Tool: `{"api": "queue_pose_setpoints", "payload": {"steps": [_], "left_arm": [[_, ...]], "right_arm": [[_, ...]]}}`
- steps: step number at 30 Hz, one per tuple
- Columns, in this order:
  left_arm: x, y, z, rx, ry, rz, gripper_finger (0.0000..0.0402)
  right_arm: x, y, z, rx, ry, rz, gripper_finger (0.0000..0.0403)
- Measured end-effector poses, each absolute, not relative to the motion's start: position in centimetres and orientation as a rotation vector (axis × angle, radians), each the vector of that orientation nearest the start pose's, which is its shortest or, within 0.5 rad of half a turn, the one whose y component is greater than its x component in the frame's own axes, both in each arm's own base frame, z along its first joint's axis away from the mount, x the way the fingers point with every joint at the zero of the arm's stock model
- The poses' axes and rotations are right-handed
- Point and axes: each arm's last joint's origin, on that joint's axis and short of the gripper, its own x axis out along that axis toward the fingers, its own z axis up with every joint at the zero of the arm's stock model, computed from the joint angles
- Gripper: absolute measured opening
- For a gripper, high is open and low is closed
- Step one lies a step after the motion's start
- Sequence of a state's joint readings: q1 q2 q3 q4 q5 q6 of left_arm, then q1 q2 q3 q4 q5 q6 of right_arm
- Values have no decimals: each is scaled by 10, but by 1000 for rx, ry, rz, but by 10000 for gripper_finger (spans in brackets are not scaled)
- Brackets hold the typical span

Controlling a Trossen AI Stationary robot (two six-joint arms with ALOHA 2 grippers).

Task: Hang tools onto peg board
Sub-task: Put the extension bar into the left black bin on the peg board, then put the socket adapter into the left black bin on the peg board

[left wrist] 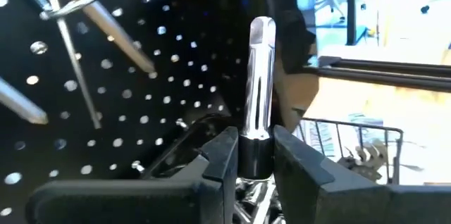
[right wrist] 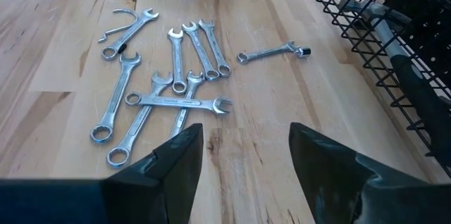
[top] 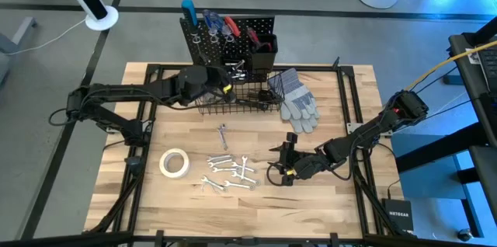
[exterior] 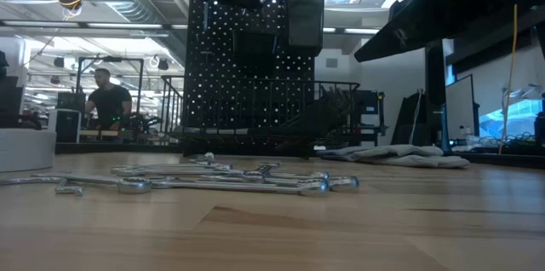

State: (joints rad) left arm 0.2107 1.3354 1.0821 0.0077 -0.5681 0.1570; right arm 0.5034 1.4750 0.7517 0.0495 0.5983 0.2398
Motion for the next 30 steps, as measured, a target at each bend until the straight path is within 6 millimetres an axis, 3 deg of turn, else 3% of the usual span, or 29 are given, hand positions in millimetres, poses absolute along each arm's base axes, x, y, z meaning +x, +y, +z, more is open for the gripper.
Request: {"api": "queue_pose_setpoints", "payload": {"steps": [11,20,25,30], "left_arm": [[286,87,328,151,361,788,74],[286,85,327,151,368,780,169],[286,68,332,163,350,727,189],[281,35,342,176,320,617,186]], "right_arm": [[262,125,192,-120,557,-159,216],[262,125,192,-120,557,-159,216],[262,125,192,-120,557,-159,216],[262,125,192,-121,558,-159,216]]}}
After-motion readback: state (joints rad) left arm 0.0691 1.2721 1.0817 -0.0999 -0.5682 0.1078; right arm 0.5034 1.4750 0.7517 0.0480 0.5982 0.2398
